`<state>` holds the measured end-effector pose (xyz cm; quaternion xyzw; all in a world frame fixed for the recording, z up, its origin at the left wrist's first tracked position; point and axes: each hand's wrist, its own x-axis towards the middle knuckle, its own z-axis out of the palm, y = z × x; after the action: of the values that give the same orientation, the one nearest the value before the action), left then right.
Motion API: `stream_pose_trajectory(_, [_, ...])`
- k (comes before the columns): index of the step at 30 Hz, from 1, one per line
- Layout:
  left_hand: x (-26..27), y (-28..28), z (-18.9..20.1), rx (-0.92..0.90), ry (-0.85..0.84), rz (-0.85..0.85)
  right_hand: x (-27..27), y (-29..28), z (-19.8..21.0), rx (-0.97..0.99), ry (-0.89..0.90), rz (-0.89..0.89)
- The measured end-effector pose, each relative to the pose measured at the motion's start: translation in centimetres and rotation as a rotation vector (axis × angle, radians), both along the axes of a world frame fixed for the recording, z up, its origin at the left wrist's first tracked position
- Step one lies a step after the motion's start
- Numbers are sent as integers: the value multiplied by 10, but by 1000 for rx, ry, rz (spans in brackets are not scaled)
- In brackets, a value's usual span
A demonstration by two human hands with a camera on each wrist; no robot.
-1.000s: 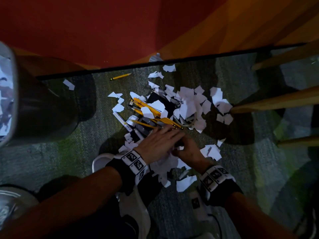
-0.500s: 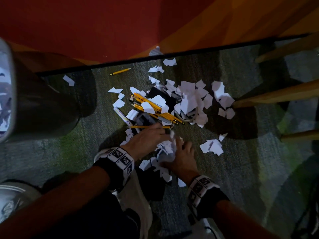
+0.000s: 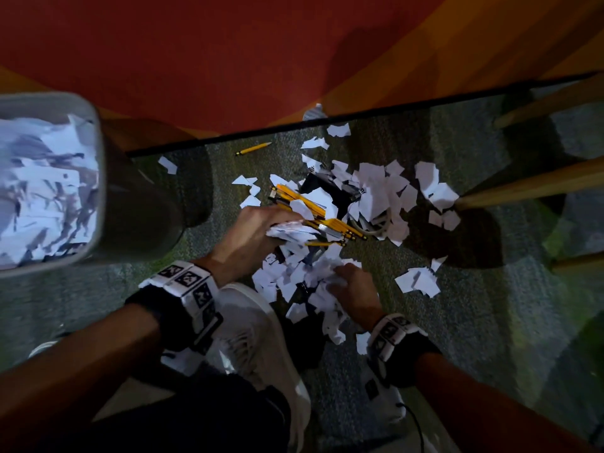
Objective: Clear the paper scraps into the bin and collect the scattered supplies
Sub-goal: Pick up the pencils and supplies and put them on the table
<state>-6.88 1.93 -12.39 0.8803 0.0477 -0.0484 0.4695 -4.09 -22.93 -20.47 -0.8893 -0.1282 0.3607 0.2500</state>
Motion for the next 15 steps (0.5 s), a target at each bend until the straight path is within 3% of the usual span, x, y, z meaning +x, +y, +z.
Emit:
stream_pose_trajectory(2, [-3, 11, 18, 15, -25, 33, 14, 1, 16, 88, 16, -176])
stream_pose_trajectory(4, [-5, 20, 37, 19, -64, 67, 26, 5, 38, 181, -3, -229])
stream_pose_trajectory(9, [-10, 49, 84, -11, -125, 159, 50, 40, 110, 366, -136, -120])
stream_pose_trajectory(15, [-23, 84, 150, -25, -113, 201, 59, 109, 176, 409, -243, -41])
